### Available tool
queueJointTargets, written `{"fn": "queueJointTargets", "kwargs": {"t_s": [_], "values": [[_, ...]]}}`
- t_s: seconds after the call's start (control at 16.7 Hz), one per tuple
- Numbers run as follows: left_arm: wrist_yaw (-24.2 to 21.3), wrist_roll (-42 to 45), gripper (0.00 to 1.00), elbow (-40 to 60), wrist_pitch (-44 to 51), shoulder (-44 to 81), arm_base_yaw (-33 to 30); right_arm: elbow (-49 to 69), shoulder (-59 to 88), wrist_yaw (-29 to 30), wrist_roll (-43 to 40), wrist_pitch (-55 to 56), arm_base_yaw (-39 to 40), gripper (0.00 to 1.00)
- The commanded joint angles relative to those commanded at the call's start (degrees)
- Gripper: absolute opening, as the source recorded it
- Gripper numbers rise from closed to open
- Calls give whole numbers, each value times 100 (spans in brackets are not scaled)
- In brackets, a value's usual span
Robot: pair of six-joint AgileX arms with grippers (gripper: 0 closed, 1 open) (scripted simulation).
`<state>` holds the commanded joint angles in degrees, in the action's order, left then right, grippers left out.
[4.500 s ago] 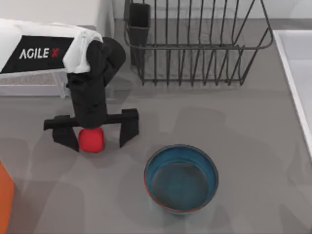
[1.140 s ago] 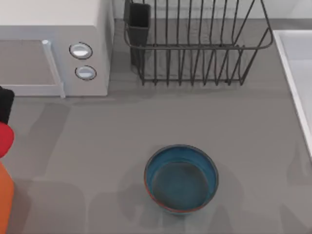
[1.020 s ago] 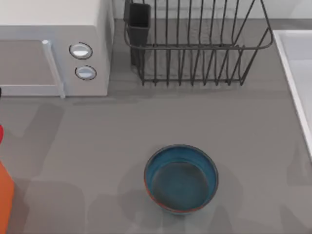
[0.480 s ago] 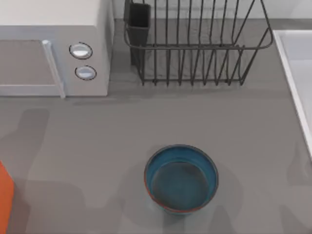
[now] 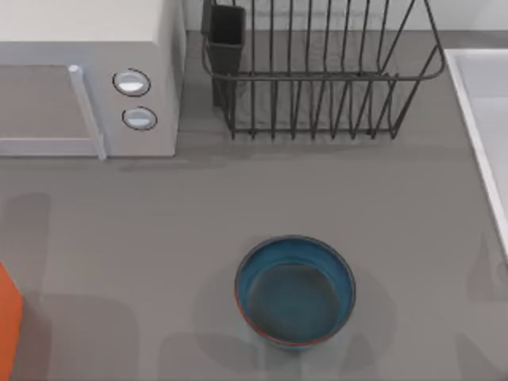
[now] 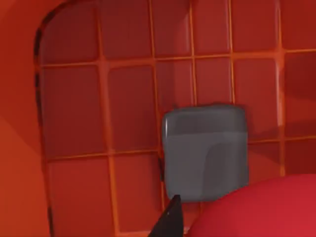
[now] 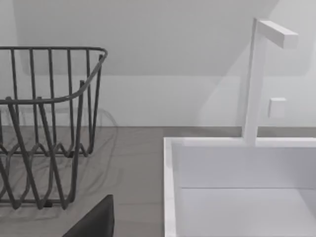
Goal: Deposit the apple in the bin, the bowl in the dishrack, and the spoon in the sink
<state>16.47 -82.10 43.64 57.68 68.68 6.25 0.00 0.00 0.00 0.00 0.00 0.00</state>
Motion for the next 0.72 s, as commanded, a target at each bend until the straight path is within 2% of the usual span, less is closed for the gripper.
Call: {"fn": "queueJointTargets", "kwargs": {"t_s": [0.24,0.72], "values": [[22,31,0,-47,-47,11,42,0,0,0,0,0,0,100],[22,31,60,-47,-47,11,42,0,0,0,0,0,0,100]]}}
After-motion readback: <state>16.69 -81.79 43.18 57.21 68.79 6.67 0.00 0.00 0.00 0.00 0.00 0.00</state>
